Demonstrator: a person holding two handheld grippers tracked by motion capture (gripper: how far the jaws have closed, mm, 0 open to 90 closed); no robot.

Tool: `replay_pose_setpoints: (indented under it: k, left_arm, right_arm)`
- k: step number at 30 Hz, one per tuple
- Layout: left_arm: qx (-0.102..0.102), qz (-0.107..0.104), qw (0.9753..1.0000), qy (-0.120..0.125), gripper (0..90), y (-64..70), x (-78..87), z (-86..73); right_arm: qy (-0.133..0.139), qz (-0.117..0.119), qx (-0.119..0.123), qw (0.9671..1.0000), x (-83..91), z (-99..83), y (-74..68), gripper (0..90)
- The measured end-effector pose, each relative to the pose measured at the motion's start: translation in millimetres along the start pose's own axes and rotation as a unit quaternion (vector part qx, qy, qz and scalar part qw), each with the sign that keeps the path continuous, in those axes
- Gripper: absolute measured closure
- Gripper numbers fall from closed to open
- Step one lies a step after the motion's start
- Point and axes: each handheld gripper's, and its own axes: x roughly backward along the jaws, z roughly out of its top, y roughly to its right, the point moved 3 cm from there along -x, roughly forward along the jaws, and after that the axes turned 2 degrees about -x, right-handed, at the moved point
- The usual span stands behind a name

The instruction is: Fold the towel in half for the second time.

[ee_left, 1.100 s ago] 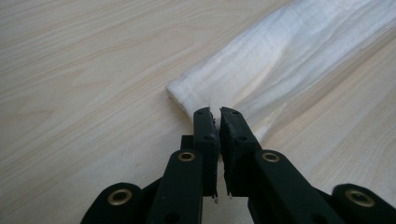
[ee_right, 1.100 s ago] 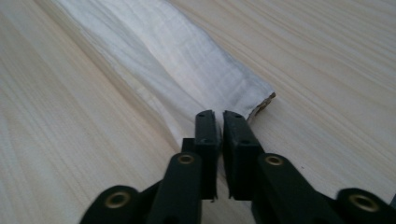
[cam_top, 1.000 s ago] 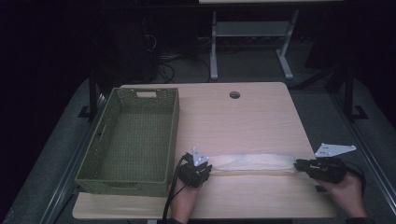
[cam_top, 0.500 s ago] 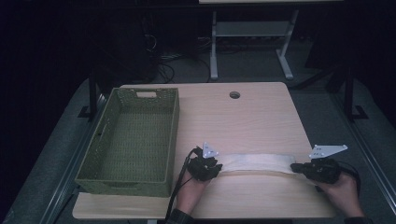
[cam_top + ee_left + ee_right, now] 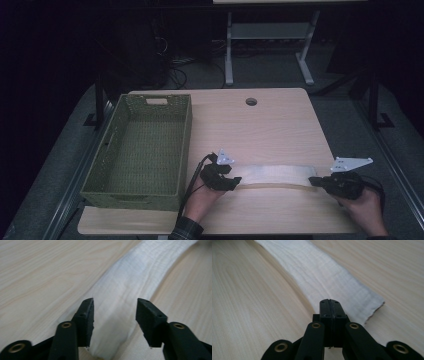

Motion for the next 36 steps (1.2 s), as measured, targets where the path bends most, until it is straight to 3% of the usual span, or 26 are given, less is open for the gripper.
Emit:
replay_pose_setpoints:
  k: [3, 6, 8, 11, 16, 24, 36]
  left_arm:
    - [-0.003, -0.008, 0.9999, -0.005, 42.4, -1.3, 0.3, 0.0]
    - [-0.003, 0.001, 1.0000, -0.004, 36.9, -7.0, 4.7, -4.4]
    - [0.001, 0.001, 1.0000, -0.001, 33.5, -6.9, 5.3, -5.0]
    - [-0.012, -0.008, 0.9999, 0.006, 31.7, -1.4, 4.2, -6.9]
    - [-0.024, 0.002, 0.9996, 0.018, 30.6, 2.4, 7.2, -10.9]
    - [-0.018, 0.021, 0.9993, 0.025, 30.5, 5.1, 12.9, -15.5]
    - [-0.017, 0.022, 0.9993, 0.025, 30.4, 6.1, 12.1, -16.7]
  right_arm:
    - [-0.008, -0.001, -0.002, 1.0000, -3.8, -0.9, -2.2, 89.4]
    - [-0.022, -0.013, -0.006, 0.9997, -11.1, -0.4, -0.3, 89.6]
    - [-0.025, -0.015, -0.008, 0.9995, -13.0, 0.0, 1.0, 89.6]
    - [-0.032, -0.027, -0.010, 0.9991, -18.3, 3.2, 3.8, 89.6]
    - [-0.034, -0.045, -0.011, 0.9984, -23.6, 8.7, 11.3, 89.6]
    - [-0.028, -0.047, -0.020, 0.9983, -32.2, 18.9, 29.7, 89.7]
    - [-0.033, -0.046, -0.009, 0.9983, -57.4, 49.0, 48.7, 89.7]
